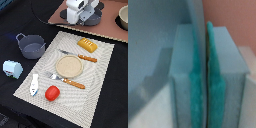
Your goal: Interact with the objects in diverse but meaningful ways.
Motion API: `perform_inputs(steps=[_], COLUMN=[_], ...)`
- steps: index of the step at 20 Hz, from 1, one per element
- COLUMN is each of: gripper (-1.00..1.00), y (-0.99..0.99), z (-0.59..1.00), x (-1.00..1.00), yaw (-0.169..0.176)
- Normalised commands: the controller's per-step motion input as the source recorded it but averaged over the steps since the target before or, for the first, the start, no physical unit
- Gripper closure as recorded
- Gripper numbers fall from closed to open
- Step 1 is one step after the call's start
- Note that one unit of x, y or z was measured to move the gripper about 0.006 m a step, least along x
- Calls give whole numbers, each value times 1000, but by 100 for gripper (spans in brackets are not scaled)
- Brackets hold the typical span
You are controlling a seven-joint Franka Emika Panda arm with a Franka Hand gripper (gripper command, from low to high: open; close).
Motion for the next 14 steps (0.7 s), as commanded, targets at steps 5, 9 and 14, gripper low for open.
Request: perform_inputs(steps=[5, 9, 14], gripper=[100, 100, 100], y=[630, 486, -72], z=[818, 1000, 994], x=[-670, -629, -449], yaw=[55, 41, 4])
